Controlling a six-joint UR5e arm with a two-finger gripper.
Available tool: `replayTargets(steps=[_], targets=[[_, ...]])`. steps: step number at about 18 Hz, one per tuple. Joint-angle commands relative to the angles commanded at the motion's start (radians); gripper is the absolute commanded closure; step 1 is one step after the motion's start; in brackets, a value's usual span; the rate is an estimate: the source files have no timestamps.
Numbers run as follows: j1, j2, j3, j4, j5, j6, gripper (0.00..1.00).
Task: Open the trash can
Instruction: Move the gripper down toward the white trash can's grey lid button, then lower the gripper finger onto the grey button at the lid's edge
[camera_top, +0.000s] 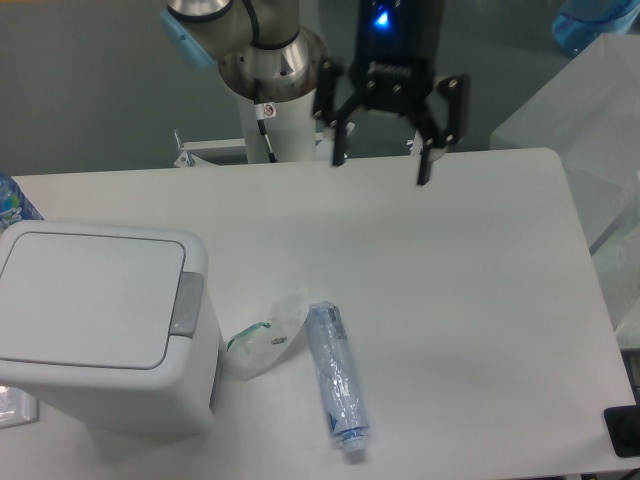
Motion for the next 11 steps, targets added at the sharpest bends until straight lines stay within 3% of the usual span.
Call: replayTargets(steps=[5,11], targets=[[-0.078,-0.075,0.005,0.005,-0.003,-0.051,0.00],[-0.158,-0.150,0.011,0.066,-0.005,-0.155,0.00]])
